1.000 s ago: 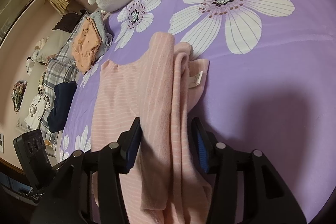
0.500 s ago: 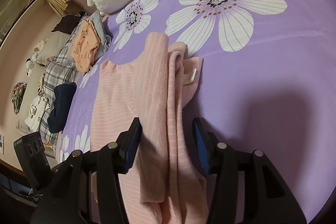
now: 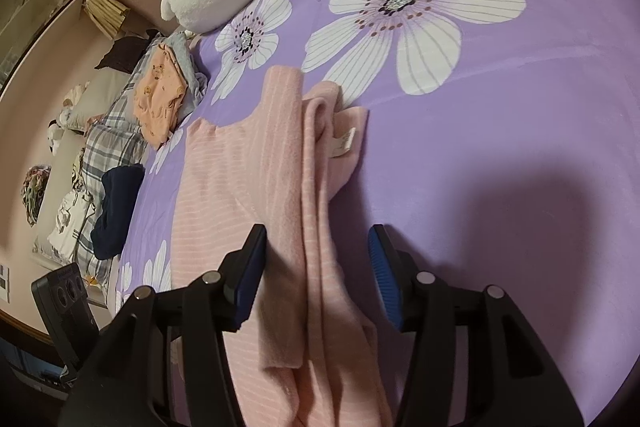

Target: Fold small clothes

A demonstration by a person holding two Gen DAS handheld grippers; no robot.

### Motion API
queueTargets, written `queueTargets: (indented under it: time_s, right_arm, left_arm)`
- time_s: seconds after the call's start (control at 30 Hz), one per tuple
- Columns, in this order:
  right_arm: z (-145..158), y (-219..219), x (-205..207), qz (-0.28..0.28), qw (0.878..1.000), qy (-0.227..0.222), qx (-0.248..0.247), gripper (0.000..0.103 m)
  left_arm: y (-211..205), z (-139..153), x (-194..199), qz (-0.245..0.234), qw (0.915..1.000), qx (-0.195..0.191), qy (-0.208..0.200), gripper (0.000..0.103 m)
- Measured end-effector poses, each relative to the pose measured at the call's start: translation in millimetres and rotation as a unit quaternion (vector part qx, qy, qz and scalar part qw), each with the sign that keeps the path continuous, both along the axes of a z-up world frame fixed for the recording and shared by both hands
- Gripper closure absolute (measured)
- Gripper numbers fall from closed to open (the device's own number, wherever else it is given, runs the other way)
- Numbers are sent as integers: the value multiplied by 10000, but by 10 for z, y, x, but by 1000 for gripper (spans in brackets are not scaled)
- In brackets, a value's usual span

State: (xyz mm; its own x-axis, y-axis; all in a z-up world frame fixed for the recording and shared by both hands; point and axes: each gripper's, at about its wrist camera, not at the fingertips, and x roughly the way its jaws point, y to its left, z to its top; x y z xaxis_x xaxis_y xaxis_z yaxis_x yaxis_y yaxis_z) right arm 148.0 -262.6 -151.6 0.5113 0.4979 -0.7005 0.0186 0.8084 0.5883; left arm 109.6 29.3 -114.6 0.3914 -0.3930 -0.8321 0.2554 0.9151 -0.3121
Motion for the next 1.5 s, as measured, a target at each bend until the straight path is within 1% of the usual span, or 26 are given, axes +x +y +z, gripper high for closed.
queueTargets:
  time_s: [0.5,0.67,0.83,0.97,1.07,1.17,1.27,1.4,1.5]
  right_arm:
    - [45,-148,-180,-236,9996,36,-120,51]
    - [82,-243,-274,-393,9987,57,-323,51]
    - [143,-371,-386,-515,9979,11,-389,52]
    - [238,-377,-479,-509,9973,-112,-522,52]
    - [339,-302,-531,-360,9966,-274,-694,52]
    - [450,-117,-598,-20,9941,-513,-954,52]
    - [495,65,-648,329,9913,-663,-1088,52]
    - [464,294,-688,770,9877,-756,-1133,54]
    - [338,404,-671,907,9875,-616,-1136,56]
  left_arm:
    - [24,-19,-155,77,9999,131,72,52]
    - [87,-9,-240,113,9997,215,74,52]
    - [125,46,-331,156,9995,288,9,52]
    - [119,124,-402,176,9988,434,-135,52]
    - [91,195,-462,168,9986,443,-246,52]
    - [2,266,-512,81,9983,434,-377,52]
    - [-113,310,-540,-30,9982,383,-458,52]
    - [-258,314,-557,-141,9981,310,-508,52]
    - [-339,257,-542,-193,9984,296,-446,52]
